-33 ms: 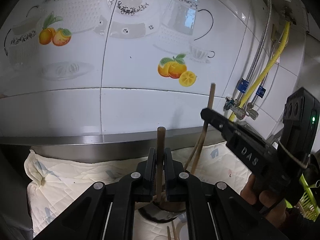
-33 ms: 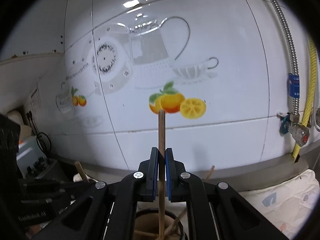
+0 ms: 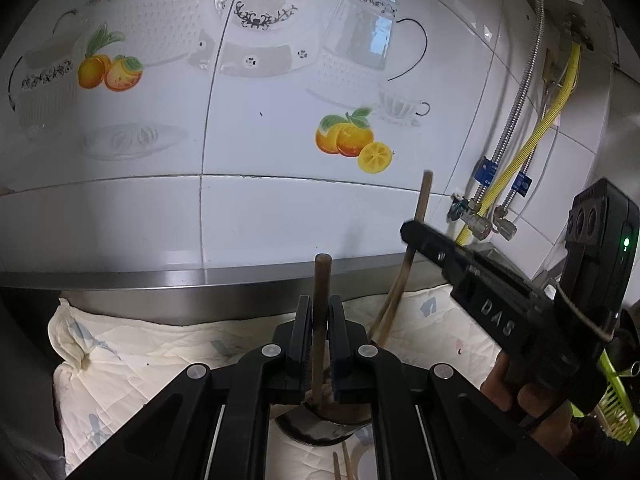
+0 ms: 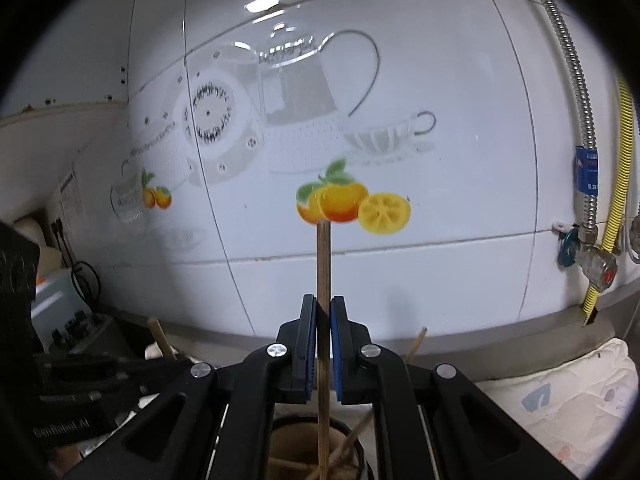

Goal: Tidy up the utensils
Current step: 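Lower both chopsticks into the black holder and open both tools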

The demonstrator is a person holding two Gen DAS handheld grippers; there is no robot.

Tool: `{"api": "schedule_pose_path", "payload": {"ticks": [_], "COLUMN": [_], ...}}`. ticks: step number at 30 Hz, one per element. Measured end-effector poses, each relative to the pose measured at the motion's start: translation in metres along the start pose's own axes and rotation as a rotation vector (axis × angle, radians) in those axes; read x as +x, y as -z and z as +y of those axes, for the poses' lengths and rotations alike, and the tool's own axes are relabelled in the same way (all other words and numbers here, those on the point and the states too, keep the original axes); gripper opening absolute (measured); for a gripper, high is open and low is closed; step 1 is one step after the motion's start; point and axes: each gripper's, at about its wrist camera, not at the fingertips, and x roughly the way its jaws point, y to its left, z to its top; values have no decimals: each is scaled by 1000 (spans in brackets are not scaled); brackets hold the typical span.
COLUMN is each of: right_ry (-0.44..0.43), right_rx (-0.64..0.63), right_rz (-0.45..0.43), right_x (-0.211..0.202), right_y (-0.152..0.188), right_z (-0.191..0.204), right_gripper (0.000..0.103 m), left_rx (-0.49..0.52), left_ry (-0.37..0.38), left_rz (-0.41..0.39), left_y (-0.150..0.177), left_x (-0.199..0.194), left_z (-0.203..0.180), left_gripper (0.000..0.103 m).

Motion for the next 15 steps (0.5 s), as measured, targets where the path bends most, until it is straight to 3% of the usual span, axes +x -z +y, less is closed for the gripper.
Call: {"api": "schedule_pose_path", "payload": {"ticks": [7, 9, 11, 15], "right_ry": [14, 17, 16, 25], "right_rx": [-19, -17, -17, -40], "right_rz": [81, 93, 99, 110], "right_x": [-2, -5, -10, -24], "right_y": [4, 5, 5, 7], "right_z": [-1, -2, -3, -3], "right_gripper": [12, 28, 38, 38], "left_rx": [-26, -34, -34, -20], "left_ry": [3, 6, 10, 0], "left_rz": [5, 4, -1, -11], "left_y": [-1, -2, -2, -1], "left_x": [-4, -7, -11, -21], "left_z": [-2, -3, -5, -10], "left_gripper": [9, 10, 10, 11]}}
